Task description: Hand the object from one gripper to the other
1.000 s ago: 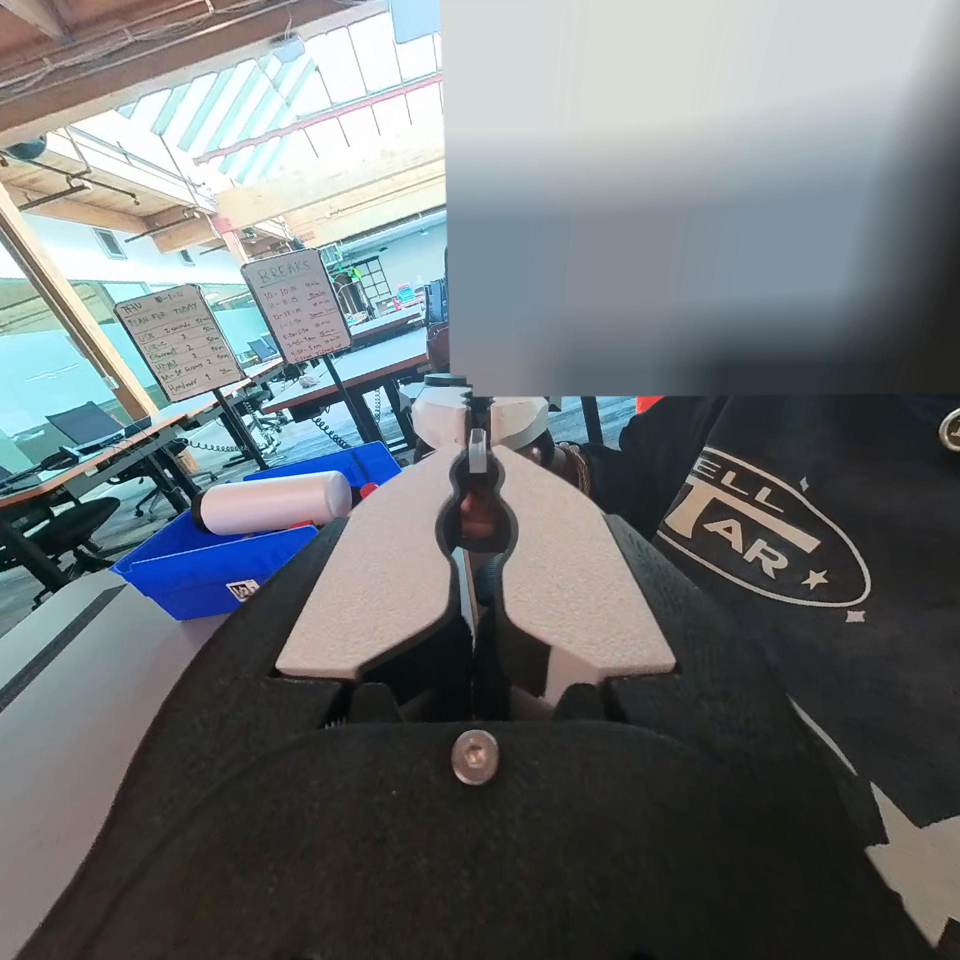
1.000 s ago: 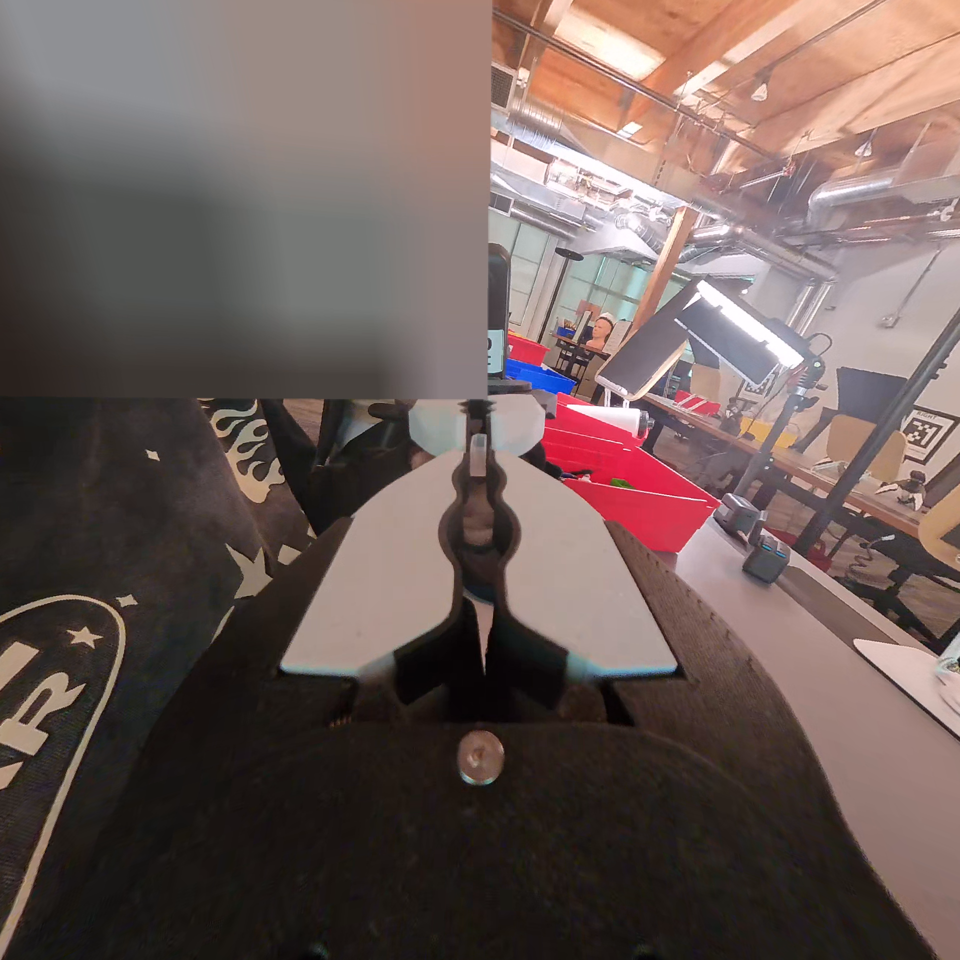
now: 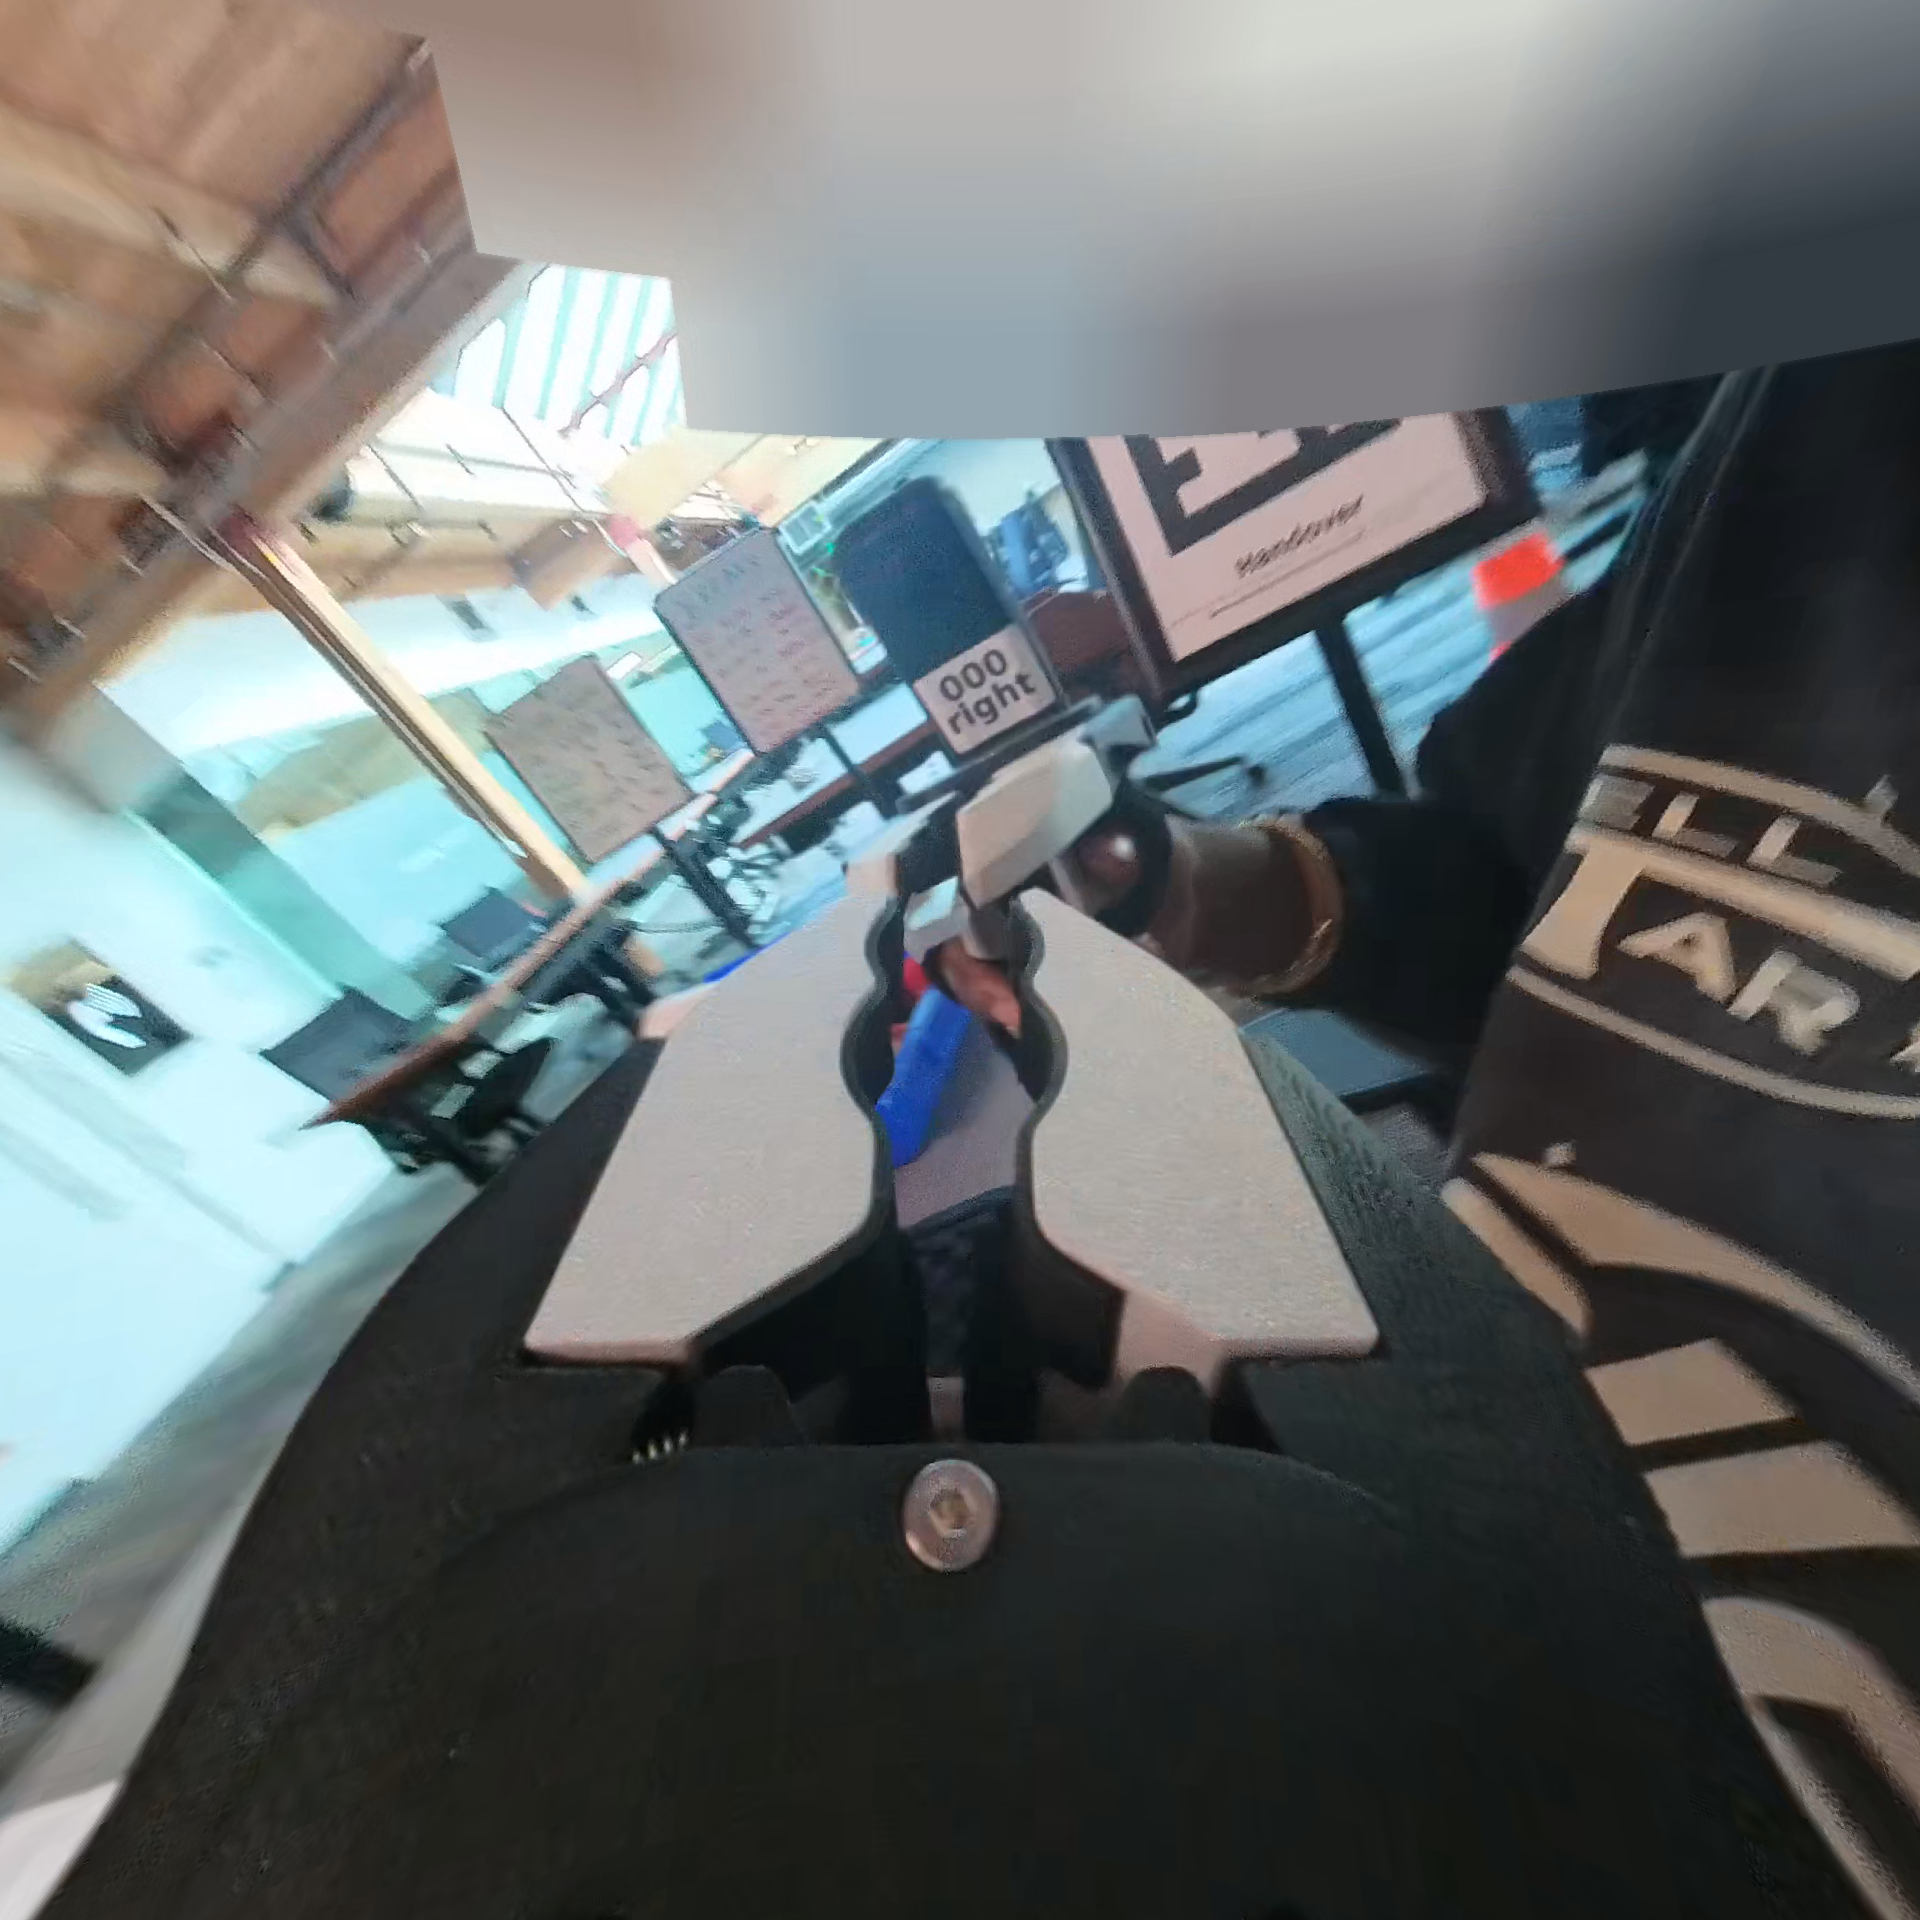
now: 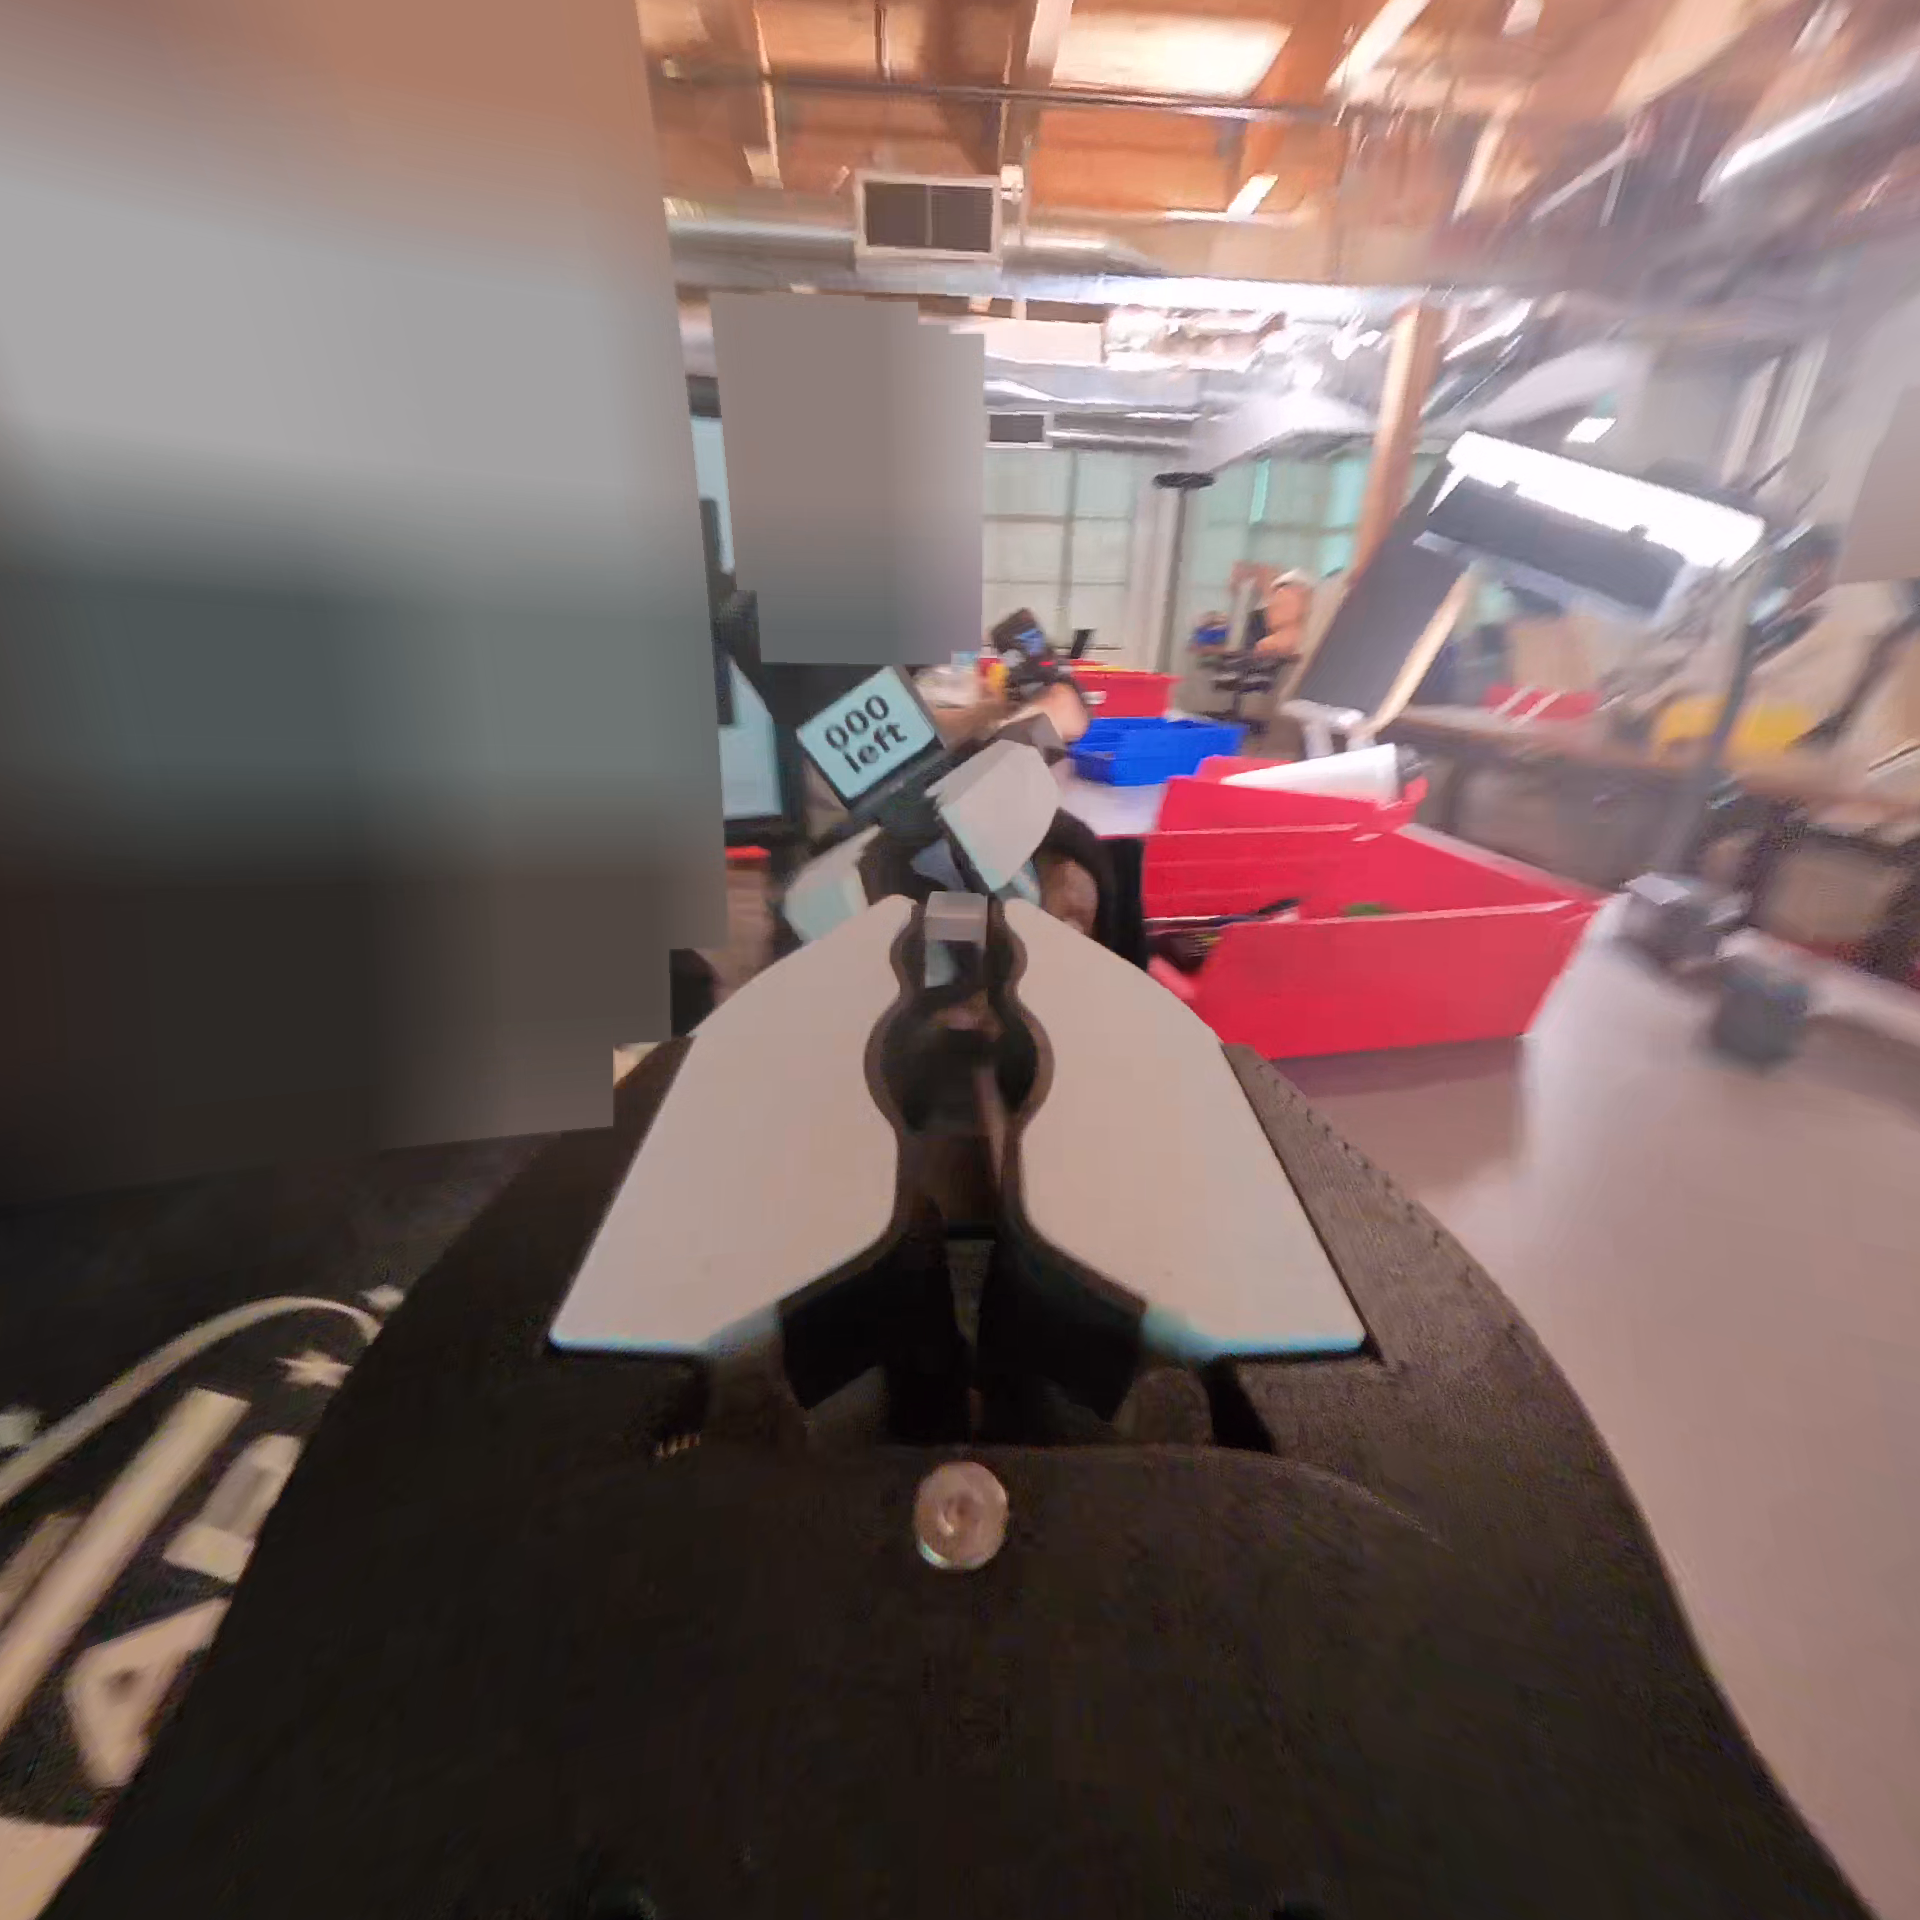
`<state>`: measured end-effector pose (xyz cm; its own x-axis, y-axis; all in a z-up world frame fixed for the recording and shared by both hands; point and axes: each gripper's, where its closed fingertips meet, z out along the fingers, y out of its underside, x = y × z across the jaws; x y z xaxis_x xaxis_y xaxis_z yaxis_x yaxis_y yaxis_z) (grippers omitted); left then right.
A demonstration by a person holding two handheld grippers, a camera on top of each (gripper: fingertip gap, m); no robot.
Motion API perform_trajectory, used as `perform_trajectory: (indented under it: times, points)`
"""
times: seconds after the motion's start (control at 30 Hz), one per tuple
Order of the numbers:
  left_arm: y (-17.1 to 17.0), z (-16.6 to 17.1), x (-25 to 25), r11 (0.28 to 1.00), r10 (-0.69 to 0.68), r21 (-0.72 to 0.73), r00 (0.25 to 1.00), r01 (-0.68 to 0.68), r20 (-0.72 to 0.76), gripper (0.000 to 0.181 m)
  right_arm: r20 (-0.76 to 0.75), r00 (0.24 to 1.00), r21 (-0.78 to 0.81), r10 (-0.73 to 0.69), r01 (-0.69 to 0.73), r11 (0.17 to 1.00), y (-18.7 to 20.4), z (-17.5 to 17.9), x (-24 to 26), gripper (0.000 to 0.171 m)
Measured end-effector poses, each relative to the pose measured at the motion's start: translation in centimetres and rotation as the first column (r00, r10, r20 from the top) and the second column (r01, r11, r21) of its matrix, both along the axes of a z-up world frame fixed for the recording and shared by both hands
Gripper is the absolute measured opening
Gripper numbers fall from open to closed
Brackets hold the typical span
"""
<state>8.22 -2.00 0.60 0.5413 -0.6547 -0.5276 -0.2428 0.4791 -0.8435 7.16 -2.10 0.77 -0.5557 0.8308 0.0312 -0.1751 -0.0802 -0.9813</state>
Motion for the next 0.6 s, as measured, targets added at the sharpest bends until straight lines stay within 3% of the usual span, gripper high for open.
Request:
perform_trajectory:
  times: [0.17,0.4,0.6]
  points:
    - [0.2,0.4,-0.2,0.989,-0.031,-0.138,0.992,0.048,0.118,0.019,-0.156,0.982,0.22,-0.109,0.142,0.965,-0.4,0.3,0.4,0.011]
    - [-0.5,0.2,0.3,0.986,-0.083,-0.137,0.991,0.097,0.104,0.011,-0.175,0.982,0.231,-0.076,0.116,0.966,-0.7,0.4,0.8,0.011]
    - [-0.9,0.3,0.3,0.996,-0.088,-0.022,0.995,0.089,0.044,0.01,-0.143,0.989,0.191,-0.045,0.072,0.979,-1.1,0.4,0.9,0.011]
